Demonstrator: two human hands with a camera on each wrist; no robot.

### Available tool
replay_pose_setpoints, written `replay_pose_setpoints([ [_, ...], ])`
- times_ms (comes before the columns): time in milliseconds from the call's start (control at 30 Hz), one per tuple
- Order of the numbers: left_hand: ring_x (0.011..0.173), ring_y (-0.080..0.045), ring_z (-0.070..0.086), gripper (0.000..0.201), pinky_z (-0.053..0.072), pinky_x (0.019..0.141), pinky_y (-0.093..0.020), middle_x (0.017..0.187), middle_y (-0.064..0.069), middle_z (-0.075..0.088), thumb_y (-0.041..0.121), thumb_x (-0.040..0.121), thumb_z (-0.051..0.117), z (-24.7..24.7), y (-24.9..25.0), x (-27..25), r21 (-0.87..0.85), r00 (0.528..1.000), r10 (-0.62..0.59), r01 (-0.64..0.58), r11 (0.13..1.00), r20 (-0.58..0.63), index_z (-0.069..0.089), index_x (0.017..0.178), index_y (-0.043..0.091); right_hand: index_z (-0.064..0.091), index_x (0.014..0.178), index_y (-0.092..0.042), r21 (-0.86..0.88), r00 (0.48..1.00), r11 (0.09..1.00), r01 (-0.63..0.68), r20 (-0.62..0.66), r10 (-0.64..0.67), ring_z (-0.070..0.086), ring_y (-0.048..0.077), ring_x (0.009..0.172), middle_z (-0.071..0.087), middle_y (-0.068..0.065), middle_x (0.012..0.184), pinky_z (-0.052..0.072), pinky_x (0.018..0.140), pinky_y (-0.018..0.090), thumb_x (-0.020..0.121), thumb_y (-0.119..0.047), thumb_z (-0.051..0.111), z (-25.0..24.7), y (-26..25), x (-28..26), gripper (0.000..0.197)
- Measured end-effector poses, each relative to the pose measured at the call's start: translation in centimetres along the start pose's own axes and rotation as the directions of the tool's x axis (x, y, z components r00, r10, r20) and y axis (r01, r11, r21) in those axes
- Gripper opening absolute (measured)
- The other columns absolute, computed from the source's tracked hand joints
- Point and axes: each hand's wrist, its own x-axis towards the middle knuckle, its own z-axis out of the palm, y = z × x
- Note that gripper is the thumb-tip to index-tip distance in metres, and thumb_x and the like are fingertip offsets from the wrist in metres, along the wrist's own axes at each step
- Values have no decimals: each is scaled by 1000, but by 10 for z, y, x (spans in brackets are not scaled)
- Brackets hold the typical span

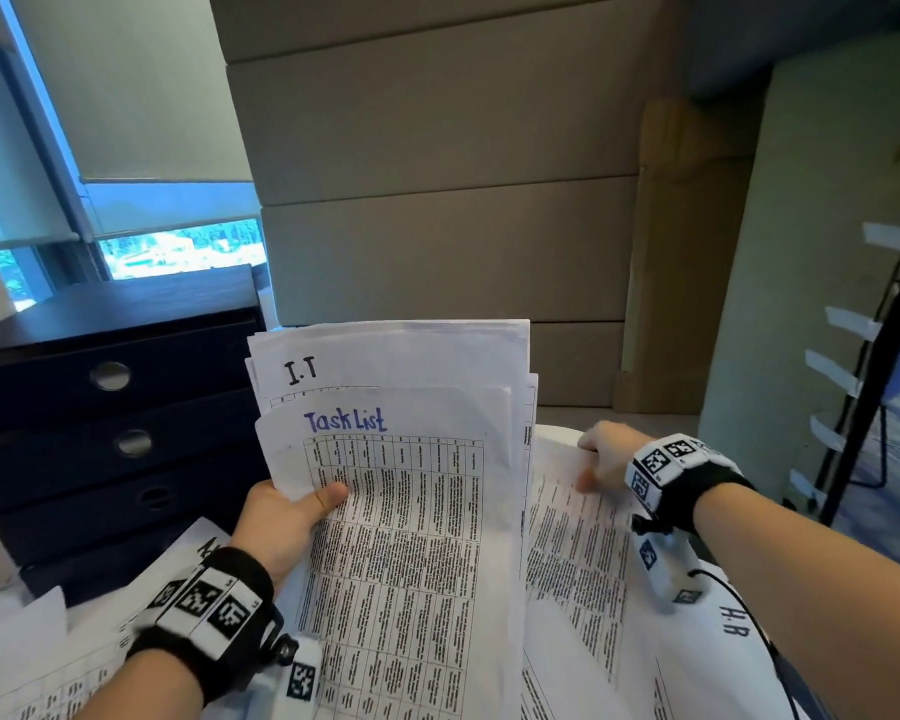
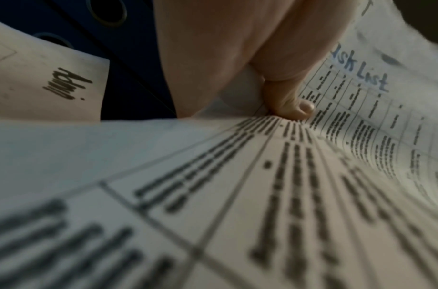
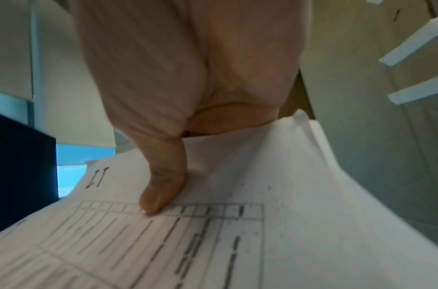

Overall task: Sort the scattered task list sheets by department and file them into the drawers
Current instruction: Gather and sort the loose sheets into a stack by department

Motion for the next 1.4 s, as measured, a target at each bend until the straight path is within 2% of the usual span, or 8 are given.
replay_pose_setpoints([
  [467, 46, -15, 49, 26, 38, 46, -20, 44, 4, 58, -5, 87, 60, -33, 59, -41, 151, 989, 148, -149, 977, 18, 59, 64, 6, 72, 80, -25, -174, 777, 933, 315, -518, -358, 63, 14, 74, 65, -12, 73, 52, 67, 32, 81, -17, 67, -155, -124, -118, 9],
  [567, 63, -22, 59, 14, 47, 52, -23, 68, -22, 64, 7, 78, 70, -46, 81, -49, 208, 968, 246, -252, 945, 51, 66, 65, 7, 72, 82, -29, -282, 668, 889, 360, -587, -457, 61, 18, 76, 63, -13, 73, 44, 68, 28, 80, -16, 65, -179, -164, -151, 16],
  [733, 91, -20, 65, 22, 49, 93, -40, 89, -4, 70, 10, 82, 71, -61, 109, -59, 296, 939, 344, -330, 896, 4, 69, 72, 30, 73, 87, -30, -336, 488, 829, 448, -685, -541, 58, 20, 76, 60, -13, 69, 41, 69, 26, 80, -17, 66, -199, -213, -192, 16],
  [900, 81, 16, 56, 56, 42, 70, 1, 116, -4, 54, -4, 84, 65, -70, 132, -76, 239, 875, 483, -465, 852, -20, 45, 135, 9, 72, 87, -29, -276, 515, 819, 503, -665, -540, 62, 20, 79, 66, -6, 76, 43, 70, 27, 82, -20, 68, -197, -221, -197, 11],
  [1000, 77, 23, 56, 63, 41, 67, 2, 113, 4, 61, -11, 85, 58, -81, 136, -77, 151, 867, 497, -496, 855, 39, 37, 141, 7, 73, 85, -27, -205, 562, 815, 542, -633, -533, 62, 18, 83, 68, -5, 81, 48, 74, 30, 81, -20, 70, -190, -218, -196, 8],
  [1100, 78, 17, 61, 64, 45, 66, -2, 85, 29, 69, -13, 84, 59, -84, 136, -77, 125, 885, 457, -466, 876, 93, 35, 137, 16, 72, 82, -27, -159, 577, 792, 589, -603, -551, 63, 17, 82, 69, -6, 78, 50, 75, 31, 79, -22, 73, -180, -221, -194, 7],
  [1300, 63, 7, 64, 25, 46, 59, -6, 66, 13, 71, -19, 85, 53, -69, 133, -92, -37, 875, 474, -473, 880, 94, 62, 107, -13, 69, 72, -30, -62, 600, 737, 673, -537, -593, 65, 11, 77, 70, -8, 75, 54, 79, 36, 77, -22, 76, -160, -227, -178, 12],
  [1400, 55, -1, 65, 8, 53, 54, -14, 60, 7, 70, 2, 70, 81, -66, 132, -92, -318, 900, 434, -399, 860, 45, 78, 74, 9, 73, 82, -23, -37, 629, 736, 676, -492, -602, 64, 6, 74, 71, -7, 77, 51, 72, 27, 78, -22, 75, -154, -225, -175, 5],
])
